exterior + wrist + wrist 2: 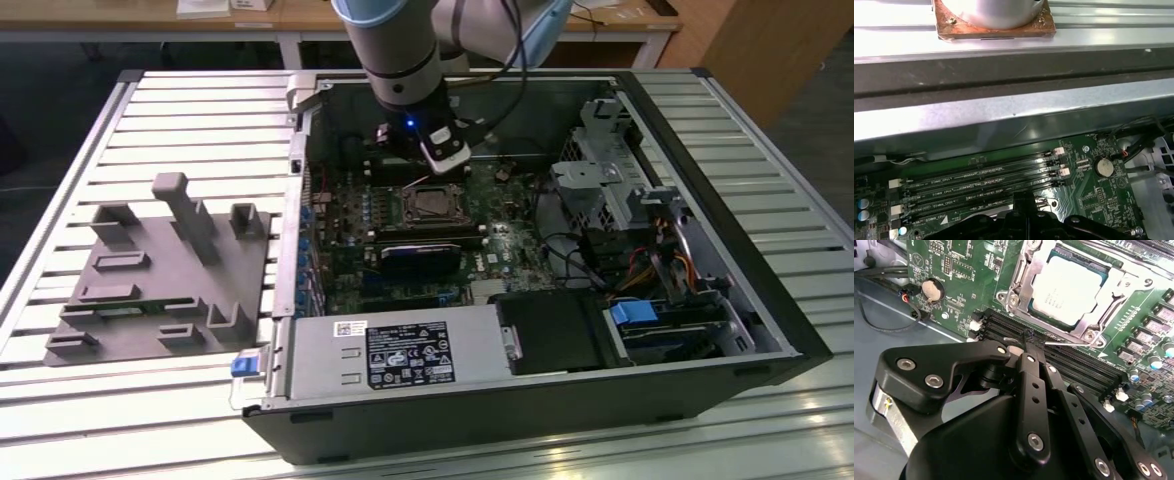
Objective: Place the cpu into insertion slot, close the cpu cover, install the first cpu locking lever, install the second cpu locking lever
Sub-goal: 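Install the first cpu locking lever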
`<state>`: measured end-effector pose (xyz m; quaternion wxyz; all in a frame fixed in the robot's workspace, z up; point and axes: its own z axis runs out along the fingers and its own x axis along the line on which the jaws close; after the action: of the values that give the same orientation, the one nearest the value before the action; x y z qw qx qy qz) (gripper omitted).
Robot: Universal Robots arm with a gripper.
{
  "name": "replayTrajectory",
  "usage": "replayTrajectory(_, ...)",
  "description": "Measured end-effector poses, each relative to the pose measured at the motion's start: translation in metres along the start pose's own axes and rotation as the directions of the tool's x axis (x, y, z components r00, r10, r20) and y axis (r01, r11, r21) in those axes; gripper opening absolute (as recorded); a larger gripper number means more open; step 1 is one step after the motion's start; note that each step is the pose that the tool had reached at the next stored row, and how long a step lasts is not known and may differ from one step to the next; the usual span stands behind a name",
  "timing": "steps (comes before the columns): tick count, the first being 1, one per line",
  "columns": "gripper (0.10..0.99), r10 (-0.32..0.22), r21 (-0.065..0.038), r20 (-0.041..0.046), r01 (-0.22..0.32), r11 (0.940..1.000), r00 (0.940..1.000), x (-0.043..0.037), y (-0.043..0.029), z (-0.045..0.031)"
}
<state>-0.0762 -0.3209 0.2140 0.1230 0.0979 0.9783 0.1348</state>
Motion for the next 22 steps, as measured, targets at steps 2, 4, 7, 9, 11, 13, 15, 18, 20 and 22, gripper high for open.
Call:
replayTrajectory(2,0.106,0.003,0.001,0.0021,-0.003,1.0,1.0,0.0013,-0.0002,0.0)
replayTrajectory(4,0.106,0.007,0.001,0.005,-0.007,1.0,1.0,0.0033,-0.0004,-0.0001)
replayTrajectory(7,0.106,0.014,0.002,0.0096,-0.014,0.9999,0.9999,0.0065,-0.0004,-0.0004)
replayTrajectory(9,0.106,0.017,0.002,0.0123,-0.017,0.9999,0.9998,0.0078,0.0002,-0.0002)
replayTrajectory(11,0.106,0.018,0.003,0.0145,-0.018,0.9998,0.9997,0.0087,0.0011,0.0002)
replayTrajectory(13,0.106,0.019,0.002,0.0158,-0.019,0.9998,0.9997,0.0092,0.0026,0.001)
replayTrajectory(15,0.106,0.019,0.003,0.0163,-0.019,0.9998,0.9997,0.0097,0.0041,0.0019)
replayTrajectory(18,0.106,0.021,0.004,0.0174,-0.021,0.9998,0.9996,0.0098,0.0048,0.0031)
replayTrajectory(20,0.106,0.027,0.008,0.0199,-0.028,0.9996,0.9994,0.0093,0.0049,0.0036)
replayTrajectory(22,0.106,0.032,0.011,0.0219,-0.032,0.9994,0.9992,0.0092,0.0048,0.0038)
